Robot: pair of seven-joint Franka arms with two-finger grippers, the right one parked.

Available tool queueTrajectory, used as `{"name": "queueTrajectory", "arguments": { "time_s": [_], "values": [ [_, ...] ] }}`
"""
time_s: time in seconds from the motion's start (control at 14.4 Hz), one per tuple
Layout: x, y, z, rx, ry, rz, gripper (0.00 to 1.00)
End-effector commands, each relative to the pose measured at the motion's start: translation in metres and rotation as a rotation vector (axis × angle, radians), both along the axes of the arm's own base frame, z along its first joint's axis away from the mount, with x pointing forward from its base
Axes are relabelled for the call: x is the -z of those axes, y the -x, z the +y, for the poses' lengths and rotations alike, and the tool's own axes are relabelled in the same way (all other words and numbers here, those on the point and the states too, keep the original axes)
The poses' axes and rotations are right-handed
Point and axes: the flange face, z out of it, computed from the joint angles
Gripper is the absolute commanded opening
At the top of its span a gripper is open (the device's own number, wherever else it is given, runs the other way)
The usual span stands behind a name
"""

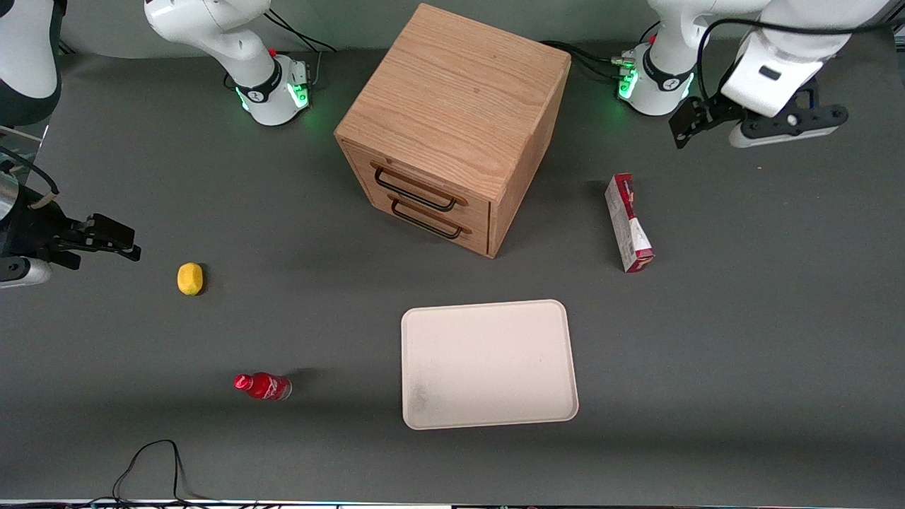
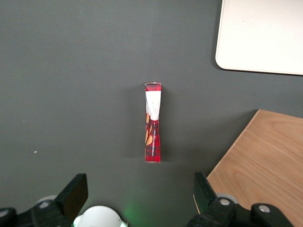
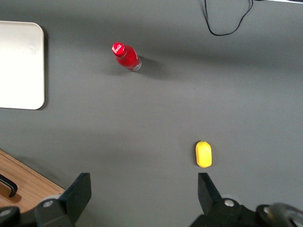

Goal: Place red cookie box on tray
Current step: 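Lower the left gripper around the box top and close it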

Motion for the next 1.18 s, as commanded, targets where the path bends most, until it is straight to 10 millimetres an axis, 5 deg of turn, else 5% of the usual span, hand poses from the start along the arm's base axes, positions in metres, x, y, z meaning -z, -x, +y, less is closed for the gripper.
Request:
{"name": "queueTrajectory", "arguments": {
  "time_s": [0.0,0.49,1.11],
  "values": [
    [0.045,0.006,-0.005,-0.009,0.009,-0.018,1.00],
    [0.166,-0.014,-0.016,0.004,0.021,-0.021,1.00],
    [0.286,0.002,-0.007,-0.003,0.037,-0.028,1.00]
  ]
}}
